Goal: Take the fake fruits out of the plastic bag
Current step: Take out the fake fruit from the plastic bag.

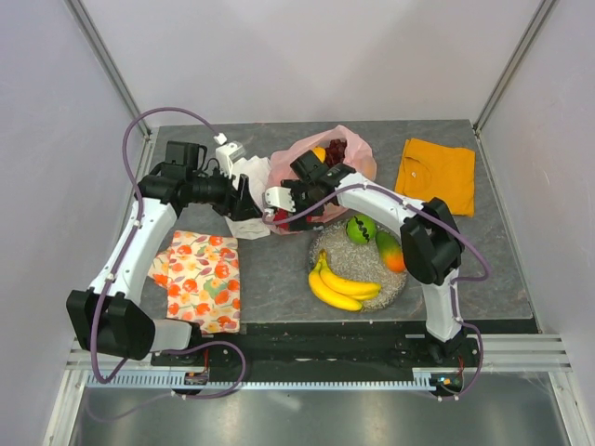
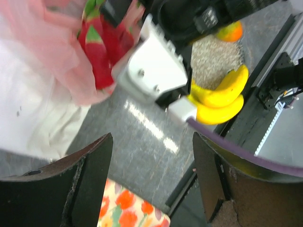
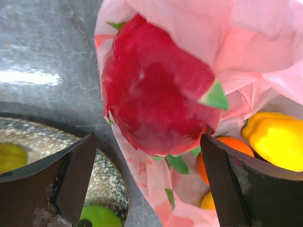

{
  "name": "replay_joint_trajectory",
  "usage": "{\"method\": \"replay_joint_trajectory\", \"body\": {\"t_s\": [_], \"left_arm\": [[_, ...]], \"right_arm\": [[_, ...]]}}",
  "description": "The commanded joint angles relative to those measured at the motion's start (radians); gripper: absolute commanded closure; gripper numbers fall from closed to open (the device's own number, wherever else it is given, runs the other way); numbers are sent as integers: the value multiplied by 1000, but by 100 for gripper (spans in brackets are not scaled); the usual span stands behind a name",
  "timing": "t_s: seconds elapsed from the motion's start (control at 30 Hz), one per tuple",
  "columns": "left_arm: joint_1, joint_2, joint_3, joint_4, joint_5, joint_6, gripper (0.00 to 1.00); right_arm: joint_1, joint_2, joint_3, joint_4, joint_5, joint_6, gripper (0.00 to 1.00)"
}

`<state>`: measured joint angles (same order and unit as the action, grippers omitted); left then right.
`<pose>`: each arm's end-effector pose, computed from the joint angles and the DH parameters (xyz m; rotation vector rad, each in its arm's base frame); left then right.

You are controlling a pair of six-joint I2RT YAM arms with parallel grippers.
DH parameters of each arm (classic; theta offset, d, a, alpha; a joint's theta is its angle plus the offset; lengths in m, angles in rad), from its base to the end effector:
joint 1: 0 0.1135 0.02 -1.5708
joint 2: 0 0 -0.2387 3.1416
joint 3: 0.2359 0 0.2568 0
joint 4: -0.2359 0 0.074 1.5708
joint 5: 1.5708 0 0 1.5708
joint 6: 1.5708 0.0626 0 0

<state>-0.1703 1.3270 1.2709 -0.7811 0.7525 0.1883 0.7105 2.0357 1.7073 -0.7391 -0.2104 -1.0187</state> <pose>0.2837 -0.0922 0.3022 0.7417 2.1659 -0.8864 0.3310 0.3021 0.1847 -2.0306 1.6389 0.1692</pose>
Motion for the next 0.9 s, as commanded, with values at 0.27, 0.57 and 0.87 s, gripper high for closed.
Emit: {"method": "replay_joint_trajectory", "body": {"t_s": [0.27,0.57,0.87], "left_arm": [[32,6,-10,-113,-33,39,24],[35,24,4,-106,-16,33,25],[45,6,-22,-86,-7,22,25]], "right_arm": [[15,-55,-117,228,31,-121,2],[17,14,-20,66,-179,-254,2],[17,170,213,-221,-176,-239,56]]}}
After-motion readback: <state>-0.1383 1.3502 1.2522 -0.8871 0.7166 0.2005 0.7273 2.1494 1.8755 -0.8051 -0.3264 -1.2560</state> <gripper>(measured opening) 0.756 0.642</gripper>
